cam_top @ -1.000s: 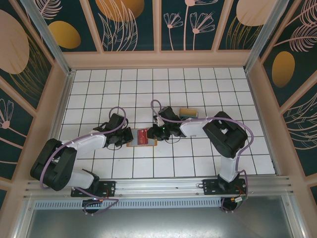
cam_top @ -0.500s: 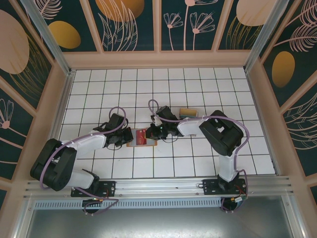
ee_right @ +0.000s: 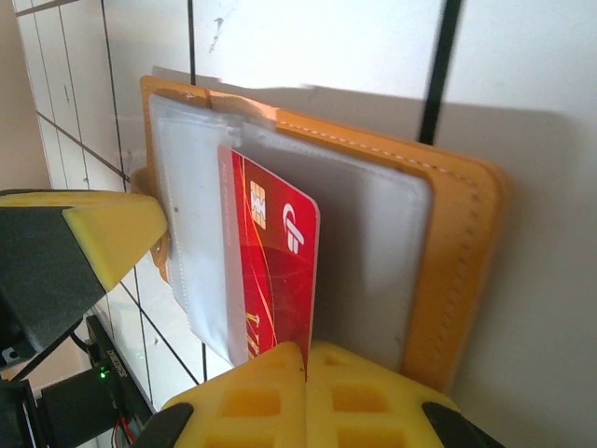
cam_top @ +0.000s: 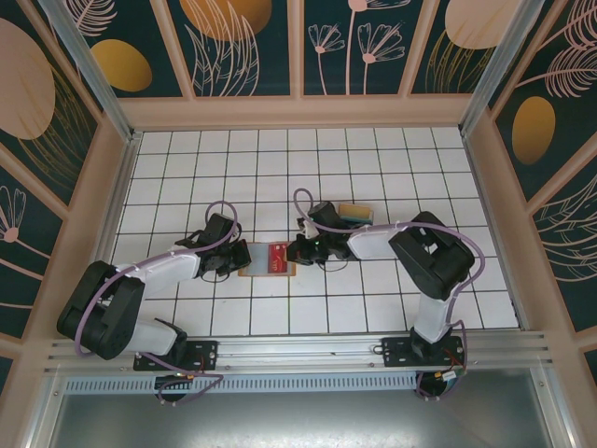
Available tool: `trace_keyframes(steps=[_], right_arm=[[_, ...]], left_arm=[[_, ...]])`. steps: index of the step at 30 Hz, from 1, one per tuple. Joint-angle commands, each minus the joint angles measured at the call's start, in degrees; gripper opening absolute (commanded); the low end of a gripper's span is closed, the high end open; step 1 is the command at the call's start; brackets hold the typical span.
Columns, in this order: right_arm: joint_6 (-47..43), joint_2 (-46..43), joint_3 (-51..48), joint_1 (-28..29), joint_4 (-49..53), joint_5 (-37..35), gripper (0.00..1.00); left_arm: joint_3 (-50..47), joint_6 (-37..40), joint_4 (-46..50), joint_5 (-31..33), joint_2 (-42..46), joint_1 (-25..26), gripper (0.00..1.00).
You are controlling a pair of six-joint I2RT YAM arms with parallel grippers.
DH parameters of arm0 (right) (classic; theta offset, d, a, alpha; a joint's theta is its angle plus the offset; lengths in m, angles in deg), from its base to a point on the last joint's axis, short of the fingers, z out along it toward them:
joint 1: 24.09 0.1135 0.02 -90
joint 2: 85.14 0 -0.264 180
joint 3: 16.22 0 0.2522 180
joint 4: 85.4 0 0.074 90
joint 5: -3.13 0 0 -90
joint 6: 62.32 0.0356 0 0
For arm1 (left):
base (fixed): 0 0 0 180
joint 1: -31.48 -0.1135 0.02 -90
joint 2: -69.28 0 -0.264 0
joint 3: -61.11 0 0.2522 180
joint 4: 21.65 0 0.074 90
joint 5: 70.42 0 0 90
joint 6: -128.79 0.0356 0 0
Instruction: Take the credit cards out of the card holder
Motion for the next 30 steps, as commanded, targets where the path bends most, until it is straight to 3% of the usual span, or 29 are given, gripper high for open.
trace_keyframes(steps=[1, 14, 22, 27, 30], right_arm=[[-2.30, -2.55, -1.94, -1.27, 3.17, -0.26, 0.00], [-7.03, -10.35, -2.00, -5.08, 10.53, -1.94, 0.00], [-13.32, -15.87, 2.44, -7.21, 20.50, -7.51, 0.00], [-21.61, -17.83, 9.09, -7.52, 31.15, -14.60, 0.00], [-26.41, -18.86, 13.28, -7.48, 36.45, -18.58, 0.00]], left_arm=[[-1.53, 0.25, 3.68, 0.53, -0.15, -0.11, 0.00], [-1.11, 0.59, 3.99, 0.74, 0.43, -0.11, 0.00], [0.65, -0.40, 5.53, 5.43, 4.48, -0.11, 0.01], [2.71, -1.07, 5.46, 7.07, 9.48, -0.11, 0.12], [3.64, -1.25, 4.79, 7.19, 12.04, -0.11, 0.28]])
